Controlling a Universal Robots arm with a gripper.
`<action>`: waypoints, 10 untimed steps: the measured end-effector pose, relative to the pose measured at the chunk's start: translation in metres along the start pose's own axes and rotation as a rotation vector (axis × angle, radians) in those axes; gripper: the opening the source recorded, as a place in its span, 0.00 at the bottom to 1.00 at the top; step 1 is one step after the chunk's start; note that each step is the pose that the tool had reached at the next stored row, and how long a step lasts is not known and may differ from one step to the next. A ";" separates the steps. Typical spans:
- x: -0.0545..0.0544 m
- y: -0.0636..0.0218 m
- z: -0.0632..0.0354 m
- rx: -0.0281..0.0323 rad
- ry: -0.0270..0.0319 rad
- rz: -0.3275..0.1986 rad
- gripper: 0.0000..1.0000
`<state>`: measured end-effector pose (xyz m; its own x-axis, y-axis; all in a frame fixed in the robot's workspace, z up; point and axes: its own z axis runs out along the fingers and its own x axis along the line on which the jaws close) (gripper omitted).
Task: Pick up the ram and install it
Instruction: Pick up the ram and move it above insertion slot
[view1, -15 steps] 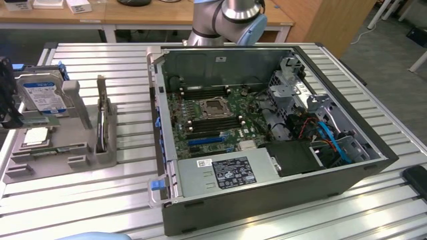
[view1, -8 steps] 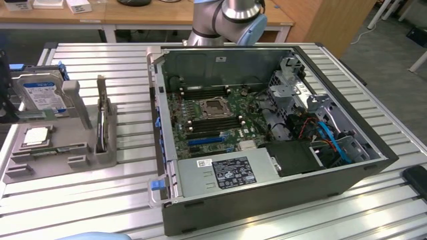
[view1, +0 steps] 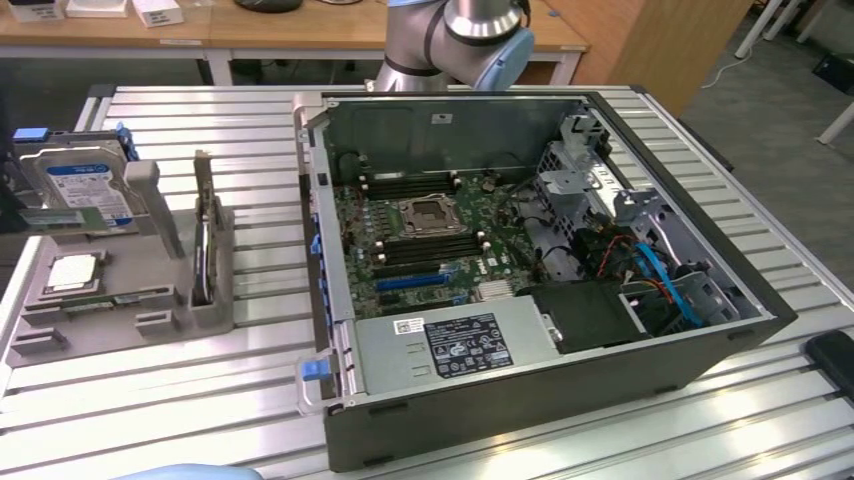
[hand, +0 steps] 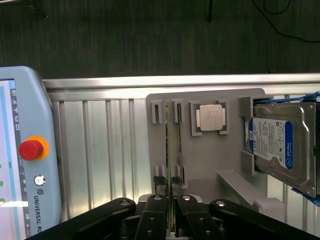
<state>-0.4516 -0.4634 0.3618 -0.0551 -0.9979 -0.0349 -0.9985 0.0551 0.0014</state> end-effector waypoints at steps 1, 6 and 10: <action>0.000 0.0000 -0.0018 -0.0002 0.0000 0.000 0.14; 0.000 -0.0001 -0.0106 -0.0008 0.0000 0.002 0.14; -0.001 -0.0003 -0.0169 -0.0014 0.0001 0.003 0.14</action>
<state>-0.4513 -0.4634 0.3787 -0.0578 -0.9977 -0.0349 -0.9983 0.0577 0.0029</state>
